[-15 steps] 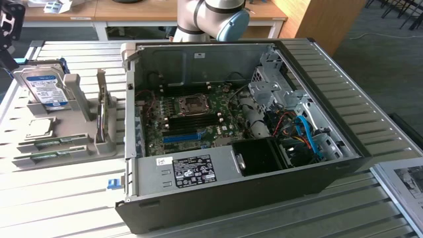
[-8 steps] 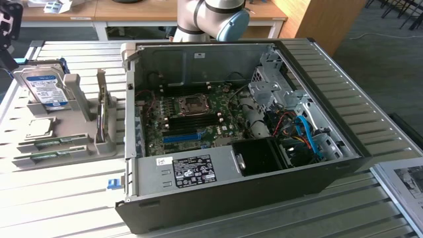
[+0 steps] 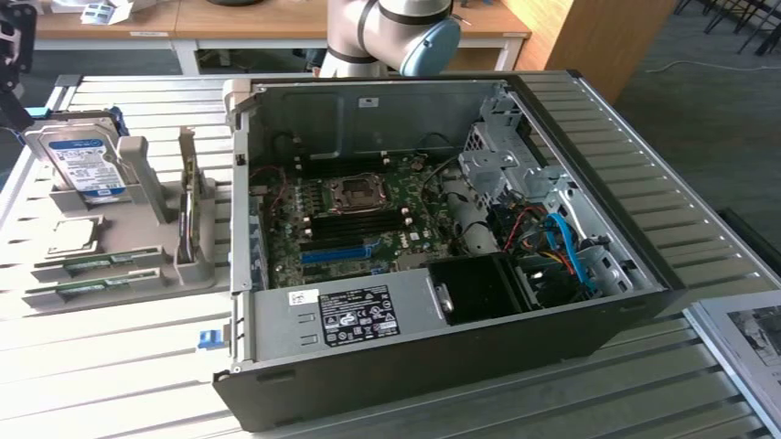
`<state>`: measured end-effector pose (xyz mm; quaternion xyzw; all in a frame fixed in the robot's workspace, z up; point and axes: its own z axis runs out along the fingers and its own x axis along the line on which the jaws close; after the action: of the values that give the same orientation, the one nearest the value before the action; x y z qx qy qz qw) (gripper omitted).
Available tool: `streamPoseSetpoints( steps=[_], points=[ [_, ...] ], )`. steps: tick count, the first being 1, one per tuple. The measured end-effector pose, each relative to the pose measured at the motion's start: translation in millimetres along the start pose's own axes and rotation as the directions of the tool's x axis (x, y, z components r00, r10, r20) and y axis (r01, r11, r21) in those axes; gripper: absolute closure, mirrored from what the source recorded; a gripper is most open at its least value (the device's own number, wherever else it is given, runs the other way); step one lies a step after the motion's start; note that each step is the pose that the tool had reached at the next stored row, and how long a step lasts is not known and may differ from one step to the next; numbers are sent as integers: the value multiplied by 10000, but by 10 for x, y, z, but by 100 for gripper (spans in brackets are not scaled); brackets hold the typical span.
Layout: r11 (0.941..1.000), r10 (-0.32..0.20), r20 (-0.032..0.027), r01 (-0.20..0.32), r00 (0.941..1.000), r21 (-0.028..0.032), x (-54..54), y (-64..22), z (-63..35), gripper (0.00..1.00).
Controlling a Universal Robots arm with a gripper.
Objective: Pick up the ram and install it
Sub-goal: 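Pick up the ram and move it above insertion slot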
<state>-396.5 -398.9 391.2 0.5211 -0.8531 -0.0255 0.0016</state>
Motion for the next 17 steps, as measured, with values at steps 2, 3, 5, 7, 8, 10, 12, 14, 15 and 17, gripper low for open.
streamPoseSetpoints(
  steps=[2, 3, 5, 7, 8, 10, 12, 14, 15, 17],
  points=[
    [9996, -298, -13, 298, 9996, -7, 0, 0, 1, 90],
    [9990, -443, -20, 443, 9990, -10, 0, 0, 1, 90],
    [9972, -746, -33, 746, 9972, -19, 0, 0, 1, 90],
    [9944, -1052, -45, 1052, 9944, -27, 0, 0, 2, 90],
    [9925, -1219, -53, 1218, 9925, -32, 0, 0, 3, 90],
    [9882, -1532, -65, 1532, 9882, -41, 0, 0, 4, 90],
    [9826, -1858, -79, 1858, 9825, -51, 0, 0, 5, 90],
    [9756, -2193, -93, 2193, 9756, -63, 0, 0, 5, 90],
    [9714, -2375, -100, 2375, 9713, -69, 0, 0, 5, 90],
    [9626, -2707, -113, 2706, 9626, -81, 0, 0, 5, 90]
  ],
)
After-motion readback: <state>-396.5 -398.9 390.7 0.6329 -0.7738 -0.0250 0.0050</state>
